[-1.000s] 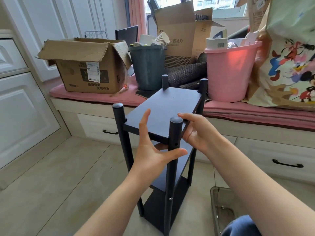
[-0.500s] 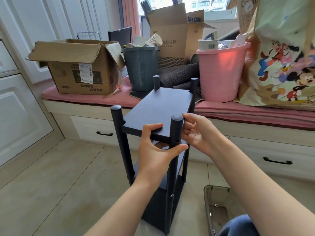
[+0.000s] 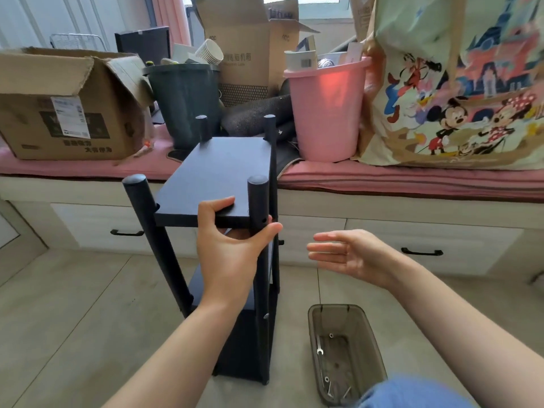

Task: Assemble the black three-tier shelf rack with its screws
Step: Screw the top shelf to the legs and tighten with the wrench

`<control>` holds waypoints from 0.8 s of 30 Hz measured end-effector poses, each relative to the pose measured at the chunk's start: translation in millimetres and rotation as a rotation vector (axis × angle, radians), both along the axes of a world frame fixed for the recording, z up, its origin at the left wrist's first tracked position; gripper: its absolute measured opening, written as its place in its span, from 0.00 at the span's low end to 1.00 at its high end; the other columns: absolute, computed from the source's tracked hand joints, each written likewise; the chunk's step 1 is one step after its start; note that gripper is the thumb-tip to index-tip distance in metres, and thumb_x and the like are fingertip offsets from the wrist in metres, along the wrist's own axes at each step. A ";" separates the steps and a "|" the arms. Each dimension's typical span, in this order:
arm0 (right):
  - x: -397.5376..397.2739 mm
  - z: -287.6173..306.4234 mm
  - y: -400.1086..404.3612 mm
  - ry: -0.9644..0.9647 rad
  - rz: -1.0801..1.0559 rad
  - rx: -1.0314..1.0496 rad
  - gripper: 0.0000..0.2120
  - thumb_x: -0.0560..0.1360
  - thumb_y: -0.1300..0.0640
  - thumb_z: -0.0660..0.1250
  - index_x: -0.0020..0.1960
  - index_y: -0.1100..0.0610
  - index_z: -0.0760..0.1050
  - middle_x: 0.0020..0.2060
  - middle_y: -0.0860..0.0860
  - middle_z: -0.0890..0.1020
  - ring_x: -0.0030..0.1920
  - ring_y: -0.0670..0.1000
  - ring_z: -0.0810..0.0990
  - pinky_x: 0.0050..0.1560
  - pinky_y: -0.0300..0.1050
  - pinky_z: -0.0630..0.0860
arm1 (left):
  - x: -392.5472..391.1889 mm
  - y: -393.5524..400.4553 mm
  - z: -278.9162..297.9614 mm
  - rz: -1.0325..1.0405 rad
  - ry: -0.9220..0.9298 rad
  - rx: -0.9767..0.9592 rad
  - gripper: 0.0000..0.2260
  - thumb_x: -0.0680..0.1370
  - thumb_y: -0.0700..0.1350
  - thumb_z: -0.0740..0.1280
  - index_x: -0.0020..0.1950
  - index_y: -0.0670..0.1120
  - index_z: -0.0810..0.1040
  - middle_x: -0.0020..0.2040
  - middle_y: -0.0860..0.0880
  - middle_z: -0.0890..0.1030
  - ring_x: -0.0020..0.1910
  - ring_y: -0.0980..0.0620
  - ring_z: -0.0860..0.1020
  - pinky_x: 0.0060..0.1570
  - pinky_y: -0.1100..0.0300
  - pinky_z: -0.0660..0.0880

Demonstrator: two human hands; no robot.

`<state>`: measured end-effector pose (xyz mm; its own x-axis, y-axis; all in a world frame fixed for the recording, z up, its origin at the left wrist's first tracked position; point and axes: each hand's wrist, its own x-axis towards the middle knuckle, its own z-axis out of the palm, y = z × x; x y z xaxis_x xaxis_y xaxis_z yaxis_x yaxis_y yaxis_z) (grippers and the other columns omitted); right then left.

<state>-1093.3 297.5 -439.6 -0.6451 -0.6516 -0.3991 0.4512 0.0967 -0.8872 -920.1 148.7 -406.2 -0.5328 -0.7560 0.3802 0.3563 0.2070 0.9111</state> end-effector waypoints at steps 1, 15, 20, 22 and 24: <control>-5.3 -15.8 9.2 -0.020 -0.016 0.031 0.12 0.82 0.60 0.61 0.62 0.65 0.76 0.52 0.62 0.85 0.53 0.60 0.85 0.51 0.52 0.82 | -2.1 0.2 -0.4 -0.004 0.005 0.002 0.29 0.66 0.36 0.82 0.58 0.52 0.71 0.53 0.42 0.84 0.46 0.52 0.87 0.47 0.68 0.80; -8.3 -219.9 38.0 0.050 0.140 0.597 0.05 0.81 0.66 0.61 0.48 0.63 0.75 0.42 0.62 0.84 0.35 0.53 0.81 0.36 0.41 0.78 | -25.1 9.3 -3.7 0.119 0.014 -0.112 0.28 0.65 0.37 0.83 0.55 0.50 0.70 0.49 0.45 0.82 0.44 0.54 0.86 0.49 0.67 0.80; 12.5 -285.5 41.2 0.241 0.361 0.850 0.16 0.76 0.67 0.60 0.31 0.57 0.71 0.23 0.50 0.74 0.22 0.45 0.70 0.24 0.37 0.65 | -28.2 12.6 -4.7 0.127 0.006 -0.133 0.27 0.66 0.37 0.83 0.55 0.49 0.69 0.50 0.43 0.82 0.45 0.55 0.86 0.49 0.66 0.80; 19.7 -302.2 37.9 0.316 0.437 0.910 0.15 0.75 0.66 0.61 0.32 0.55 0.70 0.24 0.48 0.75 0.25 0.45 0.72 0.26 0.34 0.66 | -28.7 13.2 -4.1 0.150 -0.014 -0.159 0.28 0.66 0.39 0.83 0.55 0.50 0.69 0.51 0.43 0.82 0.46 0.54 0.86 0.51 0.65 0.80; 27.1 -314.4 33.1 0.377 0.513 0.977 0.16 0.76 0.64 0.62 0.31 0.53 0.66 0.27 0.49 0.76 0.33 0.48 0.75 0.29 0.37 0.67 | -29.1 12.8 -3.9 0.173 -0.033 -0.173 0.28 0.65 0.41 0.84 0.55 0.50 0.69 0.51 0.44 0.82 0.47 0.54 0.86 0.52 0.63 0.80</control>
